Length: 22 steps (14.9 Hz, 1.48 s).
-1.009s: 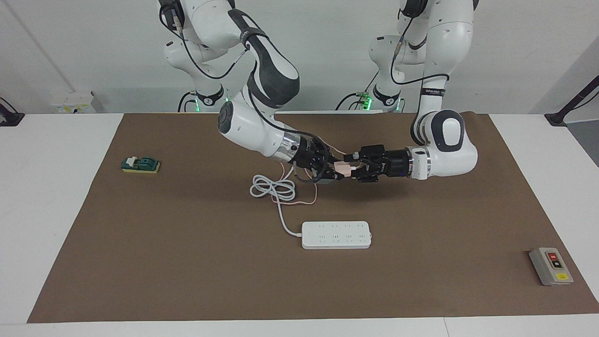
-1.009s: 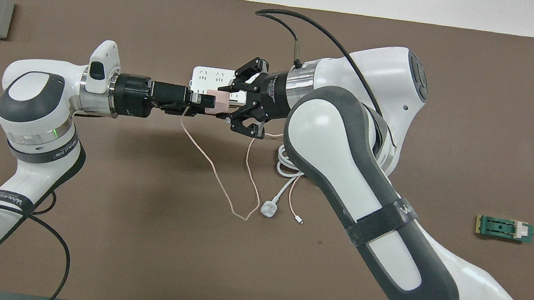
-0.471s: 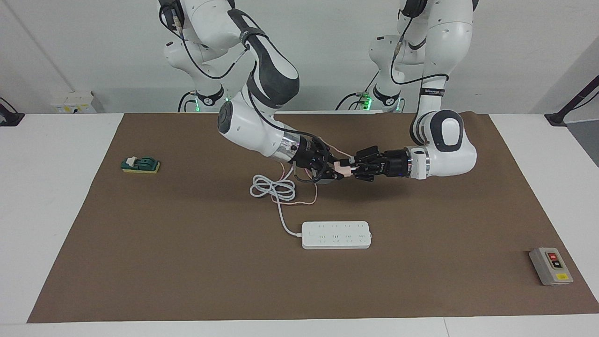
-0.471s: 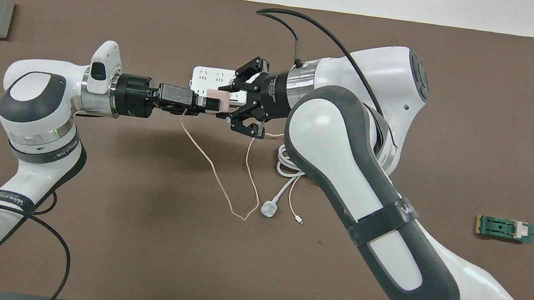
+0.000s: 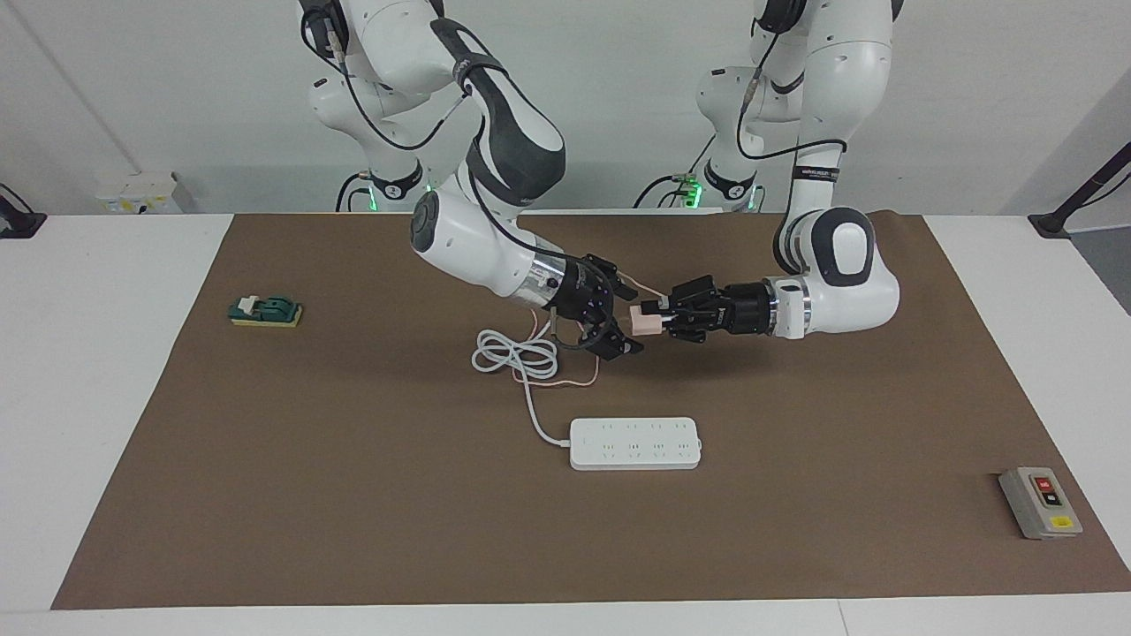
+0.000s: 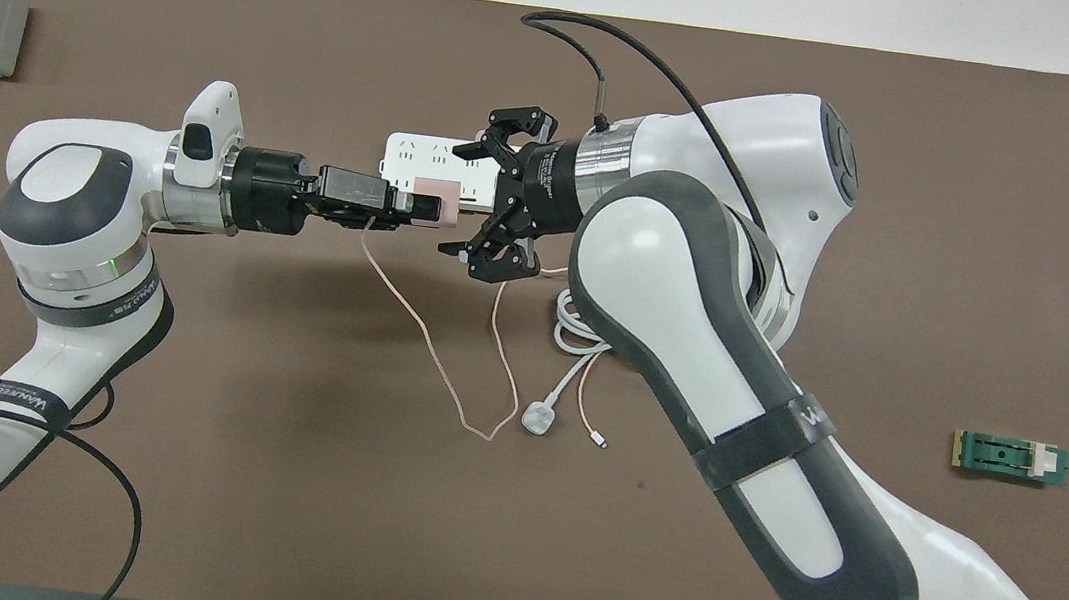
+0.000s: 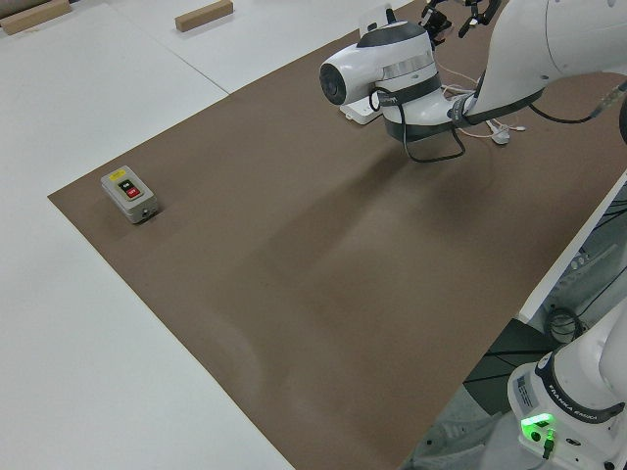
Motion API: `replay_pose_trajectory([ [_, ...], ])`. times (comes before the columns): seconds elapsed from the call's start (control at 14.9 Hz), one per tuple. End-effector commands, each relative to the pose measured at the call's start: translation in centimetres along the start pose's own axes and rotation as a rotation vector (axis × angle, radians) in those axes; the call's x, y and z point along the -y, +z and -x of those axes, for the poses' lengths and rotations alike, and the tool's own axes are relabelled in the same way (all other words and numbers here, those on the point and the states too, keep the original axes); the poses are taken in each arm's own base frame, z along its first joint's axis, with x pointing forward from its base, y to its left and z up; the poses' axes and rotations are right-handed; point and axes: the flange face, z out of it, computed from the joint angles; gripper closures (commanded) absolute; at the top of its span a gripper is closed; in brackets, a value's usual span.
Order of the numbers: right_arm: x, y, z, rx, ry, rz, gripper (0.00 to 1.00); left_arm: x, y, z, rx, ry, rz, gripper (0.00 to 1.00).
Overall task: Plug charger into power strip
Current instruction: 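Withdraw the right gripper to rest while the left gripper holds the plug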
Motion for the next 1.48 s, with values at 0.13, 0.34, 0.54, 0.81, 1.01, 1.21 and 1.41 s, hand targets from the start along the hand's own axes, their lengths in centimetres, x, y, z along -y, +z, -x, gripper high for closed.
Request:
replay_pose_trajectory([
  [0.13,2.0,-3.2,0.6,0.024,0.014,-0.048,0.00,-2.7,-1.9,-2.0,-0.105,-0.035,-0.075,1.00],
  [0.34,3.3,-6.5,-0.4,0.028,0.030,-0.086,0.00,-4.8,-3.1,-2.7,-0.124,-0.042,-0.274,1.00],
  [0.54,4.5,-12.0,-2.2,-0.023,0.013,-0.115,0.00,-5.0,-3.8,-2.4,-0.108,-0.040,-0.384,1.00],
  [0.81,3.9,-15.3,-1.5,-0.173,-0.130,-0.142,0.00,-6.3,-5.4,-2.6,-0.124,-0.076,-0.605,1.00],
  [1.01,2.7,-16.8,-1.7,-0.279,-0.275,-0.062,0.00,-7.8,-6.3,-3.1,-0.113,-0.098,-0.788,1.00],
  [1.21,1.9,-18.8,-3.0,-0.367,-0.489,0.045,0.00,-9.6,-6.9,-3.6,-0.090,-0.064,-0.948,1.00],
  [1.41,1.4,-21.2,-4.7,-0.438,-0.668,0.150,0.00,-12.6,-7.3,-5.4,-0.033,0.001,-1.105,1.00],
])
